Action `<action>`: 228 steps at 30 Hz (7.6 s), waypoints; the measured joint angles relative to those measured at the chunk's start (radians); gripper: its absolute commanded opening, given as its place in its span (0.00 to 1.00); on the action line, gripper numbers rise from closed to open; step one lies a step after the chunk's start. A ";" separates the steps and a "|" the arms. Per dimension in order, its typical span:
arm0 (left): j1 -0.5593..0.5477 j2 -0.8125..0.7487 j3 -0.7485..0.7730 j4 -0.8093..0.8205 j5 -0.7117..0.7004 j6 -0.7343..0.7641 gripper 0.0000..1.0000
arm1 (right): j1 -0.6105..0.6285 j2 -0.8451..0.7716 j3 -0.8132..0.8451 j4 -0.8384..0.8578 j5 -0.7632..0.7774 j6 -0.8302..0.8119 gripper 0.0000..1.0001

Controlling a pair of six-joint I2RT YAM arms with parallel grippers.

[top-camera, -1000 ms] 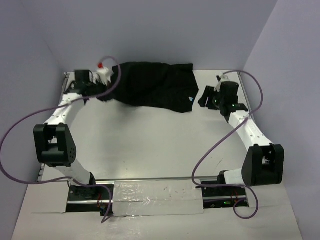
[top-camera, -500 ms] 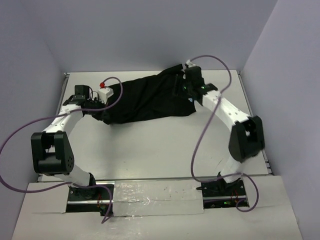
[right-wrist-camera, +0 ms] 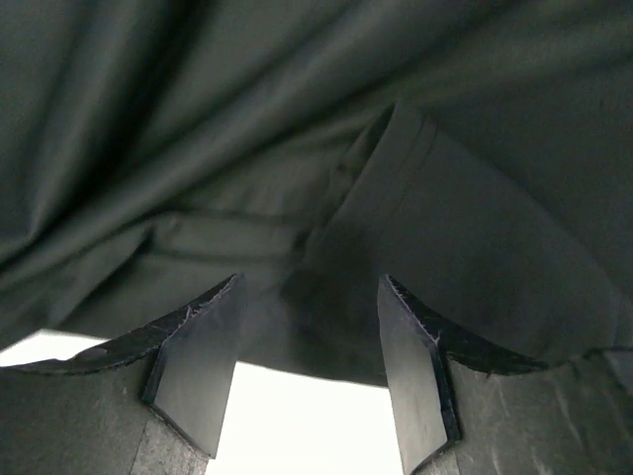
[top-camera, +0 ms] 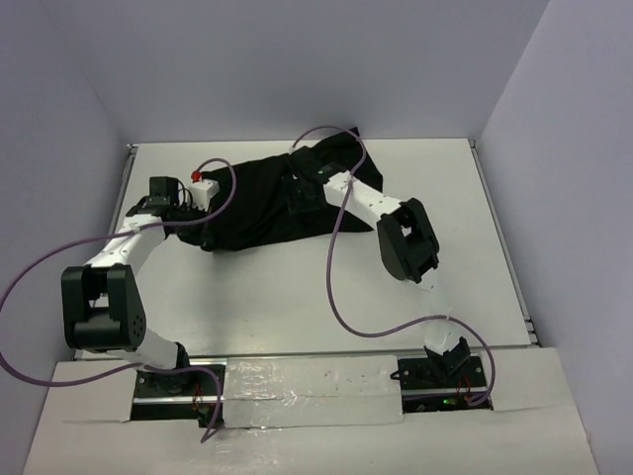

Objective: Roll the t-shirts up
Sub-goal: Flatten out the T-shirt at the center of the board, then fold the T-shirt at the center of the board.

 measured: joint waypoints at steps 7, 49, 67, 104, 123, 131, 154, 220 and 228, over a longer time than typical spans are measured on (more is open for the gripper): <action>0.000 0.000 0.000 0.009 -0.011 -0.029 0.00 | -0.001 0.103 0.110 -0.088 0.065 -0.027 0.56; 0.103 0.264 0.277 -0.140 -0.021 0.288 0.58 | 0.101 -0.864 -0.886 -0.166 0.048 -0.202 0.00; 0.102 0.430 0.348 -0.353 0.090 0.586 0.49 | 0.090 -0.863 -0.892 -0.153 0.061 -0.203 0.00; 0.119 0.525 1.185 0.265 -0.103 -0.033 0.00 | -0.447 -0.134 0.433 0.025 -0.054 -0.188 0.00; 0.107 0.291 0.750 0.451 0.038 0.157 0.00 | -0.372 -0.539 -0.101 0.316 0.065 -0.661 0.00; 0.148 -0.026 0.228 0.155 0.098 0.453 0.00 | -0.035 -0.877 -0.824 0.031 0.170 -0.657 0.00; 0.148 -0.142 -0.200 -0.250 -0.033 0.731 0.00 | 0.144 -0.797 -0.943 -0.303 0.037 -0.451 0.00; 0.067 0.300 0.230 0.064 -0.180 0.150 0.70 | -0.223 -0.306 -0.483 0.341 0.320 -0.962 0.59; 0.092 0.277 0.278 -0.023 -0.157 0.008 0.68 | -0.405 -0.537 -0.473 0.168 -0.021 -0.433 0.57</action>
